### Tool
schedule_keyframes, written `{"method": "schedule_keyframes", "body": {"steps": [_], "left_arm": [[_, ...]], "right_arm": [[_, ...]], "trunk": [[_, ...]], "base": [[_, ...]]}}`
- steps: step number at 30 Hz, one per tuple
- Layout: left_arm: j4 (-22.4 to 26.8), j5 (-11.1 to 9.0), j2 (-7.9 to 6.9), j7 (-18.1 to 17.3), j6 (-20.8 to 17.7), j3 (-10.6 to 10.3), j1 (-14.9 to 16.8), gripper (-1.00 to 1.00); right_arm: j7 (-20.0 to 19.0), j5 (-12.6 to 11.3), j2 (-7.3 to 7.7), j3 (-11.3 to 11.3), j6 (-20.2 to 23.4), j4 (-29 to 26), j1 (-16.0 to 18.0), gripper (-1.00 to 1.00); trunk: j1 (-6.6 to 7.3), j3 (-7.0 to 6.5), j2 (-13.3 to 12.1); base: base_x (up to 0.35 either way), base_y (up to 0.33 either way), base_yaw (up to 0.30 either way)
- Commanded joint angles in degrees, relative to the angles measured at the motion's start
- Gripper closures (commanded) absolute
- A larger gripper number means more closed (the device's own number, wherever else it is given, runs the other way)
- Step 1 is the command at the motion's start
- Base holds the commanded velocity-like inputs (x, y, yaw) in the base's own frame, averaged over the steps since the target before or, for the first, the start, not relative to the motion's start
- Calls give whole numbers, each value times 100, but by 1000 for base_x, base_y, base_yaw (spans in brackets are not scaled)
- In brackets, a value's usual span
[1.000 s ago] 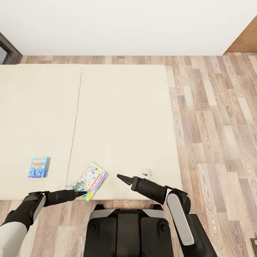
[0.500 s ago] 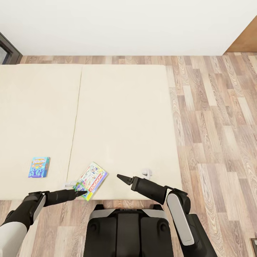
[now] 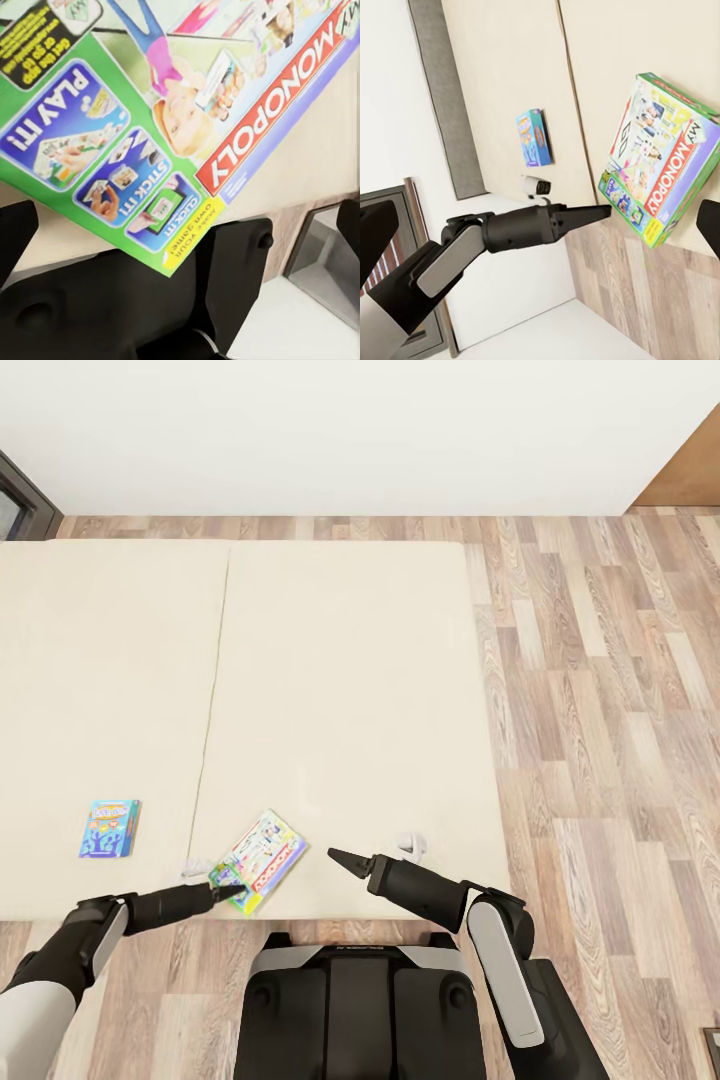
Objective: Put all the toys in the child's room - the three board games (two on the bed and one on the table), the two jigsaw puzzles on the table, and the tennis ball on the table - inside the toy box on the table in the child's room.
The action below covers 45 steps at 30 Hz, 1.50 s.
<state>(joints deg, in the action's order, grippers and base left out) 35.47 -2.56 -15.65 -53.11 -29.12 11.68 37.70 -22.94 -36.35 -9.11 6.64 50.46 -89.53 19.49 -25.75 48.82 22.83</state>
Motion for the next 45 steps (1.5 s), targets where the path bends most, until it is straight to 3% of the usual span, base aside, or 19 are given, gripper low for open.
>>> {"method": "schedule_keyframes", "body": {"steps": [1, 11, 18, 24, 31, 36, 45], "left_arm": [[2, -49, 2, -11, -52, 25, 3, -100], [-5, -153, 21, -27, 7, 69, 1, -100], [-5, -179, 117, -158, 3, 63, 1, -100], [3, -179, 98, -582, -36, 55, 1, -100], [61, -156, -56, -1200, -120, 41, 1, -100], [83, -128, -108, -1304, -148, 29, 1, -100], [99, -139, -362, -1545, -164, 19, 1, -100]], "right_arm": [[-26, 17, -3, -6, 25, -3, 2, -100], [-20, 21, -3, -4, 25, -3, 2, -100], [-18, 19, -3, -1, 25, -3, 2, -100], [-18, 15, -3, 1, 25, -3, 2, -100], [-18, 14, -3, 4, 25, -3, 2, -100], [-18, 14, -3, 4, 25, -3, 2, -100], [-18, 16, -7, 4, 21, -3, 0, -100]], "trunk": [[-3, 6, 9], [-3, 6, 9], [-3, 6, 9], [-3, 6, 9], [-3, 6, 9], [-3, 6, 9], [-3, 6, 9]], "base": [[0, 0, 0], [0, 0, 0], [0, 0, 0], [0, 0, 0], [0, 0, 0], [0, 0, 0], [0, 0, 0]]}}
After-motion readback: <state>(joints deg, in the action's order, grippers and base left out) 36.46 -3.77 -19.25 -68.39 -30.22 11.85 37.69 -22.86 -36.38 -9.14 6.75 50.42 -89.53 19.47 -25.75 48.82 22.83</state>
